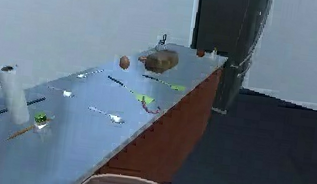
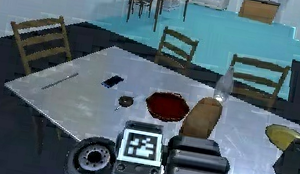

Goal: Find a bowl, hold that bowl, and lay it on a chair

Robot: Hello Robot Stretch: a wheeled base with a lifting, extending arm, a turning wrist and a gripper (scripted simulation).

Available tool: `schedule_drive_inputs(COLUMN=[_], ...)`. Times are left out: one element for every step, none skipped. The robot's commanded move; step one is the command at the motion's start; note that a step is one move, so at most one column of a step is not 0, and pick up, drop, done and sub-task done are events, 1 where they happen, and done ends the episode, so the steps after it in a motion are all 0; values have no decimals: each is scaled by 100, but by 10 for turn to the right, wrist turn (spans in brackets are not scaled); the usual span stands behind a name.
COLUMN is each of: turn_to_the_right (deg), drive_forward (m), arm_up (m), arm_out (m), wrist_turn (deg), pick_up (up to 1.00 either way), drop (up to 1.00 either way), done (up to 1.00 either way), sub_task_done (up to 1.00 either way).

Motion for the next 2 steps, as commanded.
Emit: schedule_drive_inputs(turn_to_the_right=[-450,-450], drive_forward=[0,0], arm_up=[0,0], arm_out=[0,0], wrist_turn=[0,0], pick_up=[0,0], drop=[0,0], done=[0,0], sub_task_done=[0,0])
